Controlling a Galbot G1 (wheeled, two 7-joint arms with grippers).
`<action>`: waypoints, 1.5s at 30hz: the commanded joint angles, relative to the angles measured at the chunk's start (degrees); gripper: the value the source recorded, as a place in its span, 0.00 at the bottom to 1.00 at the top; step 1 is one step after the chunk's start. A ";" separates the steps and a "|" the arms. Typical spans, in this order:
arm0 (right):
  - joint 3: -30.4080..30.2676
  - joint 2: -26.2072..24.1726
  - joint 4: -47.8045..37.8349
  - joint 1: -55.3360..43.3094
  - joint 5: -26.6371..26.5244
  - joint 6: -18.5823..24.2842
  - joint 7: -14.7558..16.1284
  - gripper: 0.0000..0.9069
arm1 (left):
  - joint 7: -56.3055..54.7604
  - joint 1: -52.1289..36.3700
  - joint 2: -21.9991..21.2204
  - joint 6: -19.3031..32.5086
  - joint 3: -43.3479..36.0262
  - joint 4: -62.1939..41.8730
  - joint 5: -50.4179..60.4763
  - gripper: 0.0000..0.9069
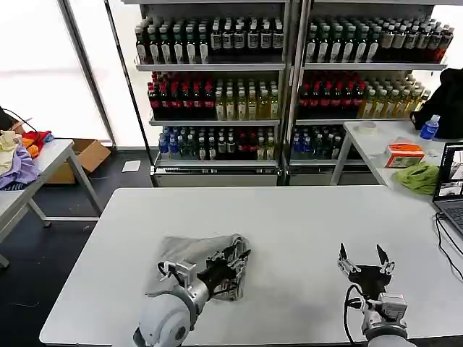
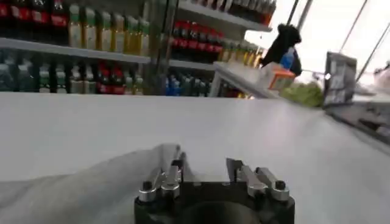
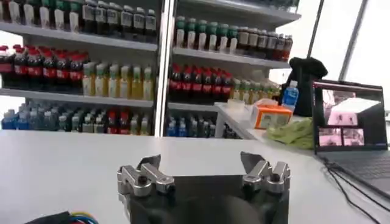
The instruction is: Fold and organize the clothes.
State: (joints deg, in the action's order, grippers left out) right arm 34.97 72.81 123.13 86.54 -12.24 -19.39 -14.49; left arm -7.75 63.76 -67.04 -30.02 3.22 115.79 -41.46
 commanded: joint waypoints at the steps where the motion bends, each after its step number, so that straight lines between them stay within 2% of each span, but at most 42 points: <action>1: -0.97 -1.31 -0.94 -2.73 -1.19 -0.38 0.00 1.00 | -5.32 3.64 7.02 0.81 12.02 9.45 -16.51 1.00; 7: -2.79 -3.00 -1.79 -4.75 -2.05 -0.48 0.15 1.00 | -6.09 8.25 11.10 2.60 22.23 4.11 -9.30 1.00; 14: -3.43 -3.81 -2.37 -6.61 -2.99 -0.85 0.20 1.00 | -4.59 10.46 10.99 4.16 27.16 -1.53 -8.05 1.00; 24: -3.33 -4.01 -2.07 -6.71 -3.41 -1.15 0.18 1.00 | -1.96 10.75 8.82 4.57 25.50 -5.97 -4.17 1.00; 34: -3.18 -3.42 -1.94 -5.98 -3.04 -1.16 0.10 1.00 | -0.23 11.31 7.19 3.55 22.86 -4.84 -3.60 1.00; 45: -2.80 -3.42 -1.86 -5.14 -3.03 -1.04 0.11 1.00 | 1.70 10.78 5.80 3.63 20.91 -8.76 0.30 1.00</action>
State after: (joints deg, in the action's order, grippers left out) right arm 32.17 69.43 121.29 81.36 -15.22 -20.49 -14.38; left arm -7.12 74.59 -60.66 -26.49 24.71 109.88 -43.77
